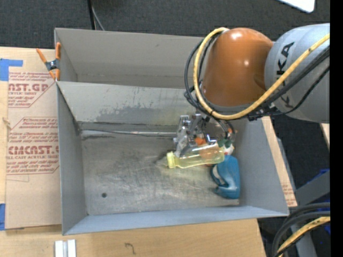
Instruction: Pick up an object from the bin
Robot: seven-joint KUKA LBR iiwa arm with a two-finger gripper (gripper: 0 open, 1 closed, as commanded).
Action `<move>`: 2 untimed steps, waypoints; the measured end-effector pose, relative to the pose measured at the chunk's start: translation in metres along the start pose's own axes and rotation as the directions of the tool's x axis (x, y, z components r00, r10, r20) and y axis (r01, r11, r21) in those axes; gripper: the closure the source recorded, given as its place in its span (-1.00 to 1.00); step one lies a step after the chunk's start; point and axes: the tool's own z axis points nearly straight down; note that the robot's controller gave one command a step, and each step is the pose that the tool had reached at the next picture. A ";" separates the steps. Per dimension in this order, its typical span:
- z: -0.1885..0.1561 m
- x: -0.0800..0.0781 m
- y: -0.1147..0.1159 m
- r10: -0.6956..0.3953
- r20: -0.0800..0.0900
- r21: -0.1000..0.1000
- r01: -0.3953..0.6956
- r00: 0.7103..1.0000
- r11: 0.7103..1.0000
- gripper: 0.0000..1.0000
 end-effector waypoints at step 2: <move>0.111 0.018 0.020 -0.078 -0.001 0.000 0.078 0.997 0.997 -1.00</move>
Offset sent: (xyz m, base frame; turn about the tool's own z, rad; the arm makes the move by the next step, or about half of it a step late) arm 0.0000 0.0000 0.0000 0.0000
